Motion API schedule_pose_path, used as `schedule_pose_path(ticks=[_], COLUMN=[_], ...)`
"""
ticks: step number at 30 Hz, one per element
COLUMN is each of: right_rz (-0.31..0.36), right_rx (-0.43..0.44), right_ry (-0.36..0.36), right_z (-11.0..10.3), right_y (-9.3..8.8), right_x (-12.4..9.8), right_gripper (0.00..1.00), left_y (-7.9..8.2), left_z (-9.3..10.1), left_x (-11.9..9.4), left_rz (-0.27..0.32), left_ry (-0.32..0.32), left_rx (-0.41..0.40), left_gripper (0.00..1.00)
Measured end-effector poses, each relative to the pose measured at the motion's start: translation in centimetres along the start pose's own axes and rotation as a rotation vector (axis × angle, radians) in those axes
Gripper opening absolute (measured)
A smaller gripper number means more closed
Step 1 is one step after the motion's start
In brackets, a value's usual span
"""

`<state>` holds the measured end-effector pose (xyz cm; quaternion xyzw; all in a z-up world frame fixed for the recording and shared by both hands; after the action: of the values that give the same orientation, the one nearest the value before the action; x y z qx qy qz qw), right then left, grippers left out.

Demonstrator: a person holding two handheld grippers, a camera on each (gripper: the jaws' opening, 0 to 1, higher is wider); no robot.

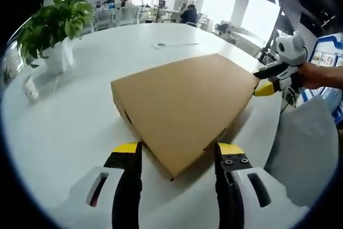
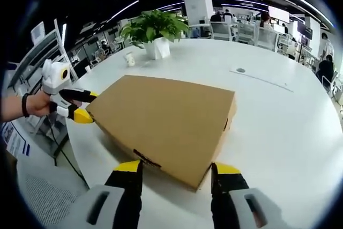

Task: Operate the shoe box by opening the lid, removing the specified soft item, and placing it in the target area until the item is outside and the box remains undamaged.

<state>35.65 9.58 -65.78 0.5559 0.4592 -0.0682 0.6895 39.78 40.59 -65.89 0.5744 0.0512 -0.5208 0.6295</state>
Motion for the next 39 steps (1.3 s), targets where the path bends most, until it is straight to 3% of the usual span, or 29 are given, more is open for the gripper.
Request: schedule_pose_path(ticks=[18, 39], right_rz=[0.051, 0.118], right_rx=[0.027, -0.025], right_ry=[-0.012, -0.035], right_z=[-0.3, 0.1], right_y=[0.8, 2.8], right_x=[-1.1, -2.5], right_gripper=[0.47, 0.48], left_y=[0.6, 1.6], left_z=[0.6, 1.8], left_x=[-1.5, -3.2], left_rz=[0.070, 0.144], left_ry=[-0.001, -0.019], left_rx=[-0.033, -0.064], left_gripper=[0.50, 0.49])
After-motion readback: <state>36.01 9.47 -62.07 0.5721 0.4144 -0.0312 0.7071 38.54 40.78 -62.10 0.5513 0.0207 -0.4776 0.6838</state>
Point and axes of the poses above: the point that each gripper's makers call its tool centre point, and the gripper's own axes: x roughly forward along the fingers, z roughly to its right, y roughly out of its top, the point moved 8 cm from there along -x, roughly backward along the fingers, and after that the axes turned 12 degrees about -x, right-handed, at the moved point
